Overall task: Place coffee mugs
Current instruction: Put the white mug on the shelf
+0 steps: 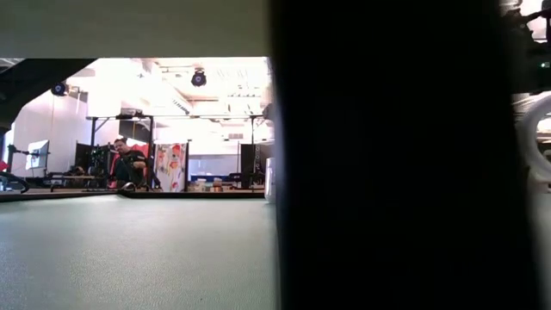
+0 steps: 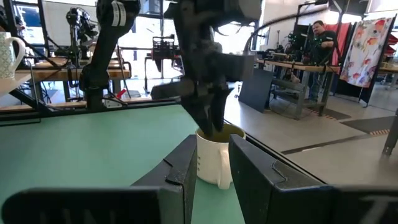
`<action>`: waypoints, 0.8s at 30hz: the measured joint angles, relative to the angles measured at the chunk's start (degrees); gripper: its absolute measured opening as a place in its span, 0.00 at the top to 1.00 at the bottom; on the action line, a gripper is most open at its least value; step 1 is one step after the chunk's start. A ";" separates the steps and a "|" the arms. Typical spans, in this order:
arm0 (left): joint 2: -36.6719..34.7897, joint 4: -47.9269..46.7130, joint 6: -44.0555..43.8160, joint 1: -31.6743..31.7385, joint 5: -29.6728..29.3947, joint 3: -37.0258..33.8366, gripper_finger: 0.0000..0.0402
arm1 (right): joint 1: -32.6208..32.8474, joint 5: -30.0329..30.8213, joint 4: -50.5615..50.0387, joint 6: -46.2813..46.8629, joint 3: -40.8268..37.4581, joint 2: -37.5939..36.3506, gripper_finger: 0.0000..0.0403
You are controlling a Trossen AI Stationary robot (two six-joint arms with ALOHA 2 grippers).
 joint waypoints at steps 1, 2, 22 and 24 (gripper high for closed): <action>0.51 0.01 -0.52 -0.14 -0.76 0.00 0.72 | 0.00 0.00 0.00 -0.02 0.00 0.01 0.80; 0.83 0.13 -1.09 -0.29 -1.34 0.00 0.71 | 0.00 0.00 0.00 -0.01 0.01 0.00 0.80; 4.87 1.80 -3.28 -0.97 -1.03 -0.14 0.89 | 0.00 0.00 0.00 -0.01 0.00 0.00 0.80; 4.83 2.12 -1.93 -1.33 -0.95 -0.13 0.96 | 0.00 0.00 0.00 0.00 0.00 -0.01 0.80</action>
